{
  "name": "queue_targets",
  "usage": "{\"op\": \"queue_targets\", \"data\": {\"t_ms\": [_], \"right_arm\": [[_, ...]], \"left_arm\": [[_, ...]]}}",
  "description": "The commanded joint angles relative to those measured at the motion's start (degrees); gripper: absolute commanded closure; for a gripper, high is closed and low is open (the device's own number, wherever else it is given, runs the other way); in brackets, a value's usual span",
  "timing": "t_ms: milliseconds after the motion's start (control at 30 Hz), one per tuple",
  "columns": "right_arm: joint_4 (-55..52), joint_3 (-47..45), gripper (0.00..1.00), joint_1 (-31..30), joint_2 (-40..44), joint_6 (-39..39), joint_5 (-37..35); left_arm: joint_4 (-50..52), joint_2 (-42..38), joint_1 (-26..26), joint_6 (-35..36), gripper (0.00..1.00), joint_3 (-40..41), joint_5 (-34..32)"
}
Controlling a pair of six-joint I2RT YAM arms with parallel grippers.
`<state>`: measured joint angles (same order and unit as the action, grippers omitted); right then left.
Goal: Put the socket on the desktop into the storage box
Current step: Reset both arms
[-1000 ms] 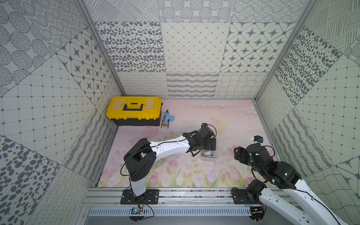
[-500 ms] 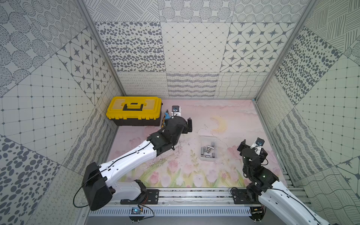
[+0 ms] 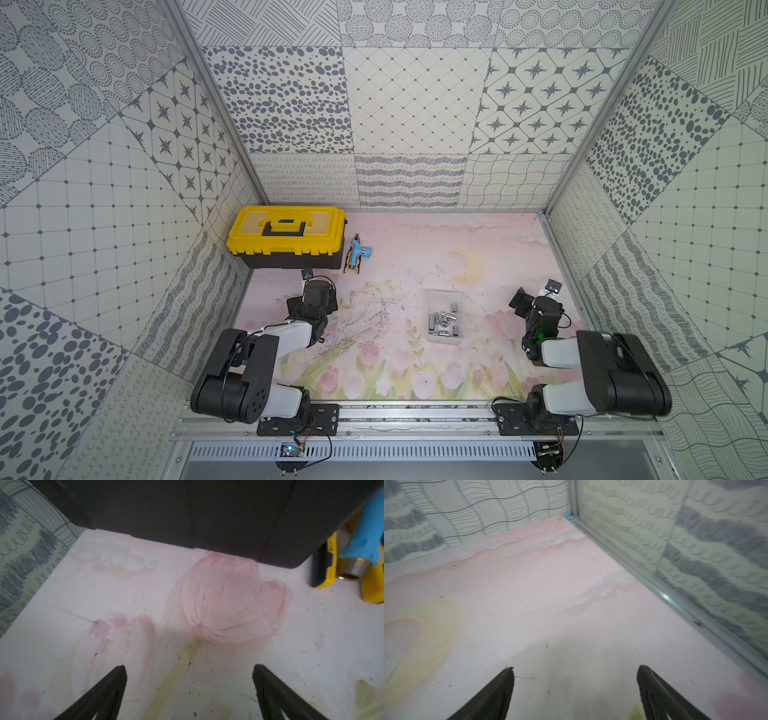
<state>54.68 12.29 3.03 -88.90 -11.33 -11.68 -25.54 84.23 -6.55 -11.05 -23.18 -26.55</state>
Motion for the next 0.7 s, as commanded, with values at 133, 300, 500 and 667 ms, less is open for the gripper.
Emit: {"op": "queue_targets", "data": {"t_ms": [133,300,500,667], "right_arm": [[-7.1,10.3,0.03,-2.4,1.2,7.0,12.0],[-6.5,11.0,0.03,-4.5,-0.2,9.3,10.4],[-6.8,11.2,0.03,-4.9,0.0,9.6,9.7],[-7.3,11.5,0.03,-4.9,-0.1,9.7,9.6]], "left_arm": [[-24.6,4.8,4.1,3.7,0.01,1.4,15.5],[-27.2,6.6,2.1,6.4,0.01,1.0,12.1],[-25.2,6.1,2.4,5.8,0.00,0.7,12.8],[-24.6,5.9,2.4,5.5,0.01,0.5,12.8]]}}
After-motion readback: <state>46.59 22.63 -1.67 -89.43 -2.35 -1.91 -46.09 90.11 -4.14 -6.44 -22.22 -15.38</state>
